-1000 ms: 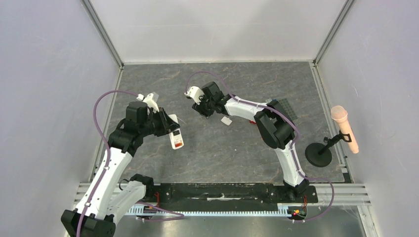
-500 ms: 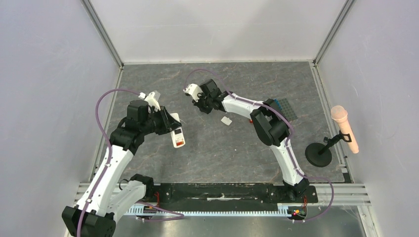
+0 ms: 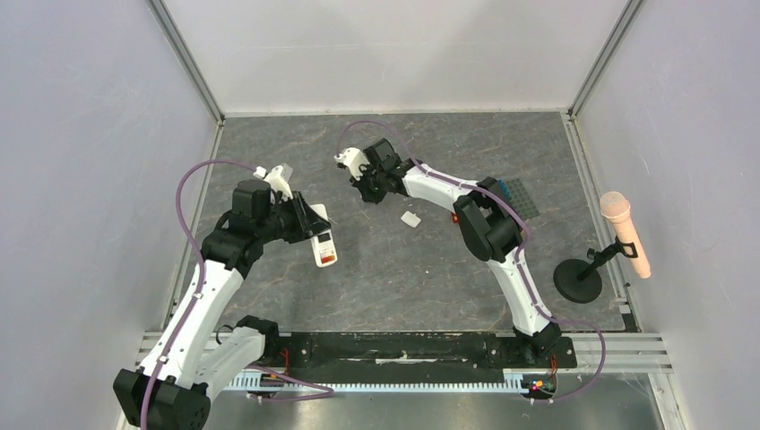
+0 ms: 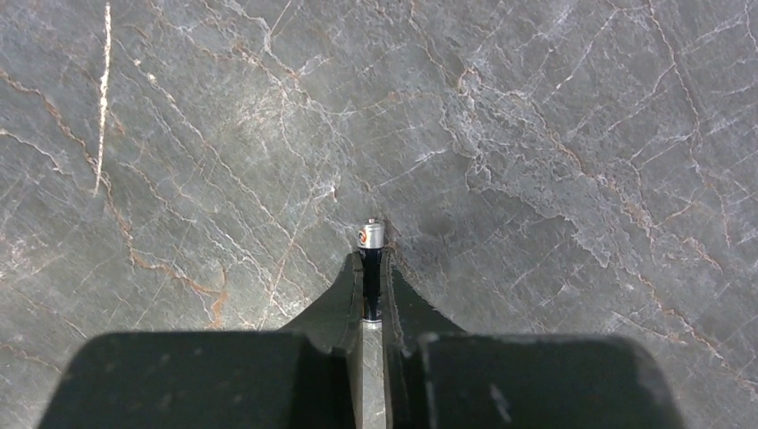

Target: Load the batteries into the remote control

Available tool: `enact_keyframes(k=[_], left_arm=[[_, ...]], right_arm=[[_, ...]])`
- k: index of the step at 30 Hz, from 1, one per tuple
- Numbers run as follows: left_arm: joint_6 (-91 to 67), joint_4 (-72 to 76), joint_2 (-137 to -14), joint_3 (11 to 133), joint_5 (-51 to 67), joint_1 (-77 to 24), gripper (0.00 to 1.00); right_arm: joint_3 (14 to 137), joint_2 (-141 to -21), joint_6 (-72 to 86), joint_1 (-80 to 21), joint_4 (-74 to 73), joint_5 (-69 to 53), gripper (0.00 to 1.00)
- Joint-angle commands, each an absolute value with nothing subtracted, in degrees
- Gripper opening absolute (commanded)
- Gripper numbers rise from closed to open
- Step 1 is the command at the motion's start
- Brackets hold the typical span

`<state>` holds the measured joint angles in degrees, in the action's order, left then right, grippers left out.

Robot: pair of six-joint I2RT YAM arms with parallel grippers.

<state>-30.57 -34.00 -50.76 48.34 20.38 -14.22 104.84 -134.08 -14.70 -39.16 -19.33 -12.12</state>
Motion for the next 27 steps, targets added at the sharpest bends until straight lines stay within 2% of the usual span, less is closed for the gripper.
enact_keyframes(k=[1,5,10,17,22,27], left_arm=[[-28.09,-30.04,-50.20,47.86,23.36,-13.93,0.02],[-27.64,-25.18,-47.81,46.59,30.56,-13.98,0.02],[-28.91,-16.68,-42.35,43.87,38.49,-14.01,0.02],[-31.50,-7.02,-34.98,40.02,43.87,-14.06,0.02],[-33.98,-4.41,-31.82,38.89,43.38,-14.06,0.02],[-39.88,-1.69,-30.62,37.55,36.60,-14.06,0.02]], right_arm=[[104.72,-136.24,-12.12,-38.65,-21.61,-12.46,0.03],[99.39,-128.78,-5.52,-38.54,-16.84,-17.02,0.03],[84.19,-113.74,3.07,-38.58,-4.17,-19.69,0.03],[66.73,-95.14,9.85,-38.57,4.77,-20.17,0.03],[57.68,-83.33,16.58,-38.62,7.95,-19.57,0.04],[50.75,-71.94,37.88,-38.67,12.02,-13.01,0.06]])
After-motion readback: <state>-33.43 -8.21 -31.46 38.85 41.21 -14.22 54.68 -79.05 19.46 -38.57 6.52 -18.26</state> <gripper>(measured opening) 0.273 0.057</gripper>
